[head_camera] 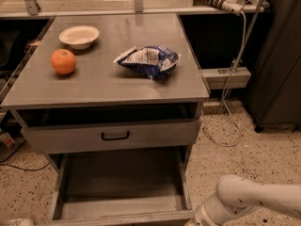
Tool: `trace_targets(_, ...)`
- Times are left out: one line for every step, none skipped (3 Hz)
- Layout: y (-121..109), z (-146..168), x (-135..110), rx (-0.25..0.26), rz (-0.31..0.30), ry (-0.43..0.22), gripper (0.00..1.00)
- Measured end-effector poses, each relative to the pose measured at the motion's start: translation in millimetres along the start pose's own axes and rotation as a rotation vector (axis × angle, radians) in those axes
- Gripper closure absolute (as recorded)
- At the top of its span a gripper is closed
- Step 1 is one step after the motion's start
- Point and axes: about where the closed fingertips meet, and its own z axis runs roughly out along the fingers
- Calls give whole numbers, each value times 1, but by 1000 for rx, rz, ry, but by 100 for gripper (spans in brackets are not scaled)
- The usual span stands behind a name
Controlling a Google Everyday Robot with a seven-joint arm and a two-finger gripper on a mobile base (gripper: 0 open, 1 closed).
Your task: Close middle drawer
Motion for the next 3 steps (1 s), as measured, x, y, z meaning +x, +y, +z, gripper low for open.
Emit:
trace_targets(0,0,0,0,0,0,13)
trace_targets(0,0,0,0,0,0,0)
trace_targets(0,0,0,0,0,0,0)
